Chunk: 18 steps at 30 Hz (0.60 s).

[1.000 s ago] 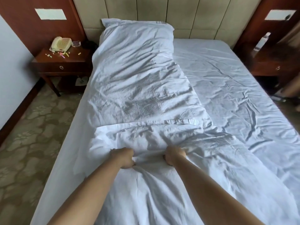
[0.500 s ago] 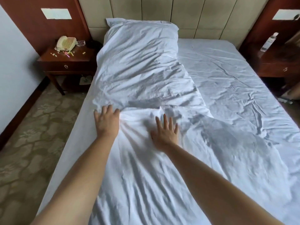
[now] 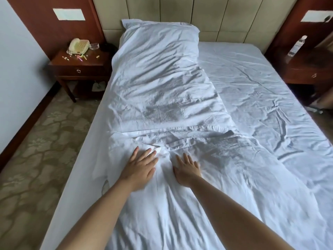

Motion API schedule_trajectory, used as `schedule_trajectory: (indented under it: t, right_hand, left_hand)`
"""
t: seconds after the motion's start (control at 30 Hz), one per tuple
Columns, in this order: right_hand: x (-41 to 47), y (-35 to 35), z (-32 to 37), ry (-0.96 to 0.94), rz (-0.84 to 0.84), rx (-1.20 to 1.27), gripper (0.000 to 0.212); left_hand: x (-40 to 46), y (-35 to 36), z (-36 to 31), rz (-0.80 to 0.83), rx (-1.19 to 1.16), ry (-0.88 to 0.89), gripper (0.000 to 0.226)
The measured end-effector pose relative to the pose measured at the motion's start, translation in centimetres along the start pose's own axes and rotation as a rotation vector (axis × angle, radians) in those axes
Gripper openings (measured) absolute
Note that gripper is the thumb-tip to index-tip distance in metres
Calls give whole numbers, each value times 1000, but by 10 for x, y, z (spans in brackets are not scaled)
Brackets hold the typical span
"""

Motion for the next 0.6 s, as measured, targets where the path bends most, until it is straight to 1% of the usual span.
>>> schedule_trajectory:
  t: [0.07, 0.13, 0.17, 0.2, 0.23, 0.3, 0.4, 0.47, 0.5, 0.53, 0.57, 0.6]
  right_hand:
    - [-19, -1, -2, -9, -16, 14, 58]
    - [-40, -2, -6, -11, -23, 21, 58]
    - [-51, -2, -8, -11, -28, 22, 58]
    - [-63, -2, -9, -12, -37, 24, 58]
    - [-74, -1, -11, -13, -46, 28, 59]
    - [-95, 3, -15, -7, -71, 32, 60]
    - [-122, 15, -16, -4, -101, 23, 61]
    - [-137, 25, -11, -5, -119, 9, 61]
    - [-143, 30, -9, -5, -121, 7, 61]
    - [-149, 37, -5, -3, -118, 8, 61]
    - [-154, 43, -1, 0, -115, 11, 61]
    - [-159, 50, 4, 2, -112, 15, 61]
  left_hand:
    - [-17, -2, -4, 145, 15, -16, 54]
    - [-37, 5, -5, 287, 8, -119, 74]
    - [-49, 9, -3, 387, -39, -211, 73]
    - [-58, 10, -3, 443, -78, -279, 63]
    - [-63, 6, -5, 443, -110, -320, 55]
    - [-75, 1, -9, 350, -179, -376, 49]
    - [-100, -4, -12, 141, -312, -503, 48]
    - [-124, -2, -11, -25, -404, -626, 48]
    - [-138, 6, -9, -67, -495, -712, 49]
    - [-153, 18, -8, -70, -608, -810, 52]
    - [-166, 32, -7, -37, -718, -896, 56]
    - [-178, 46, -10, 26, -816, -943, 59]
Point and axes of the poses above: each hand's wrist, its own x-axis towards the middle knuckle, its own y-axis out of the palm, z = x × y, the point moved 7 cm from there along x, towards the middle knuckle, and after that the axes turned 11 degrees about y, right-handed, at the moved point
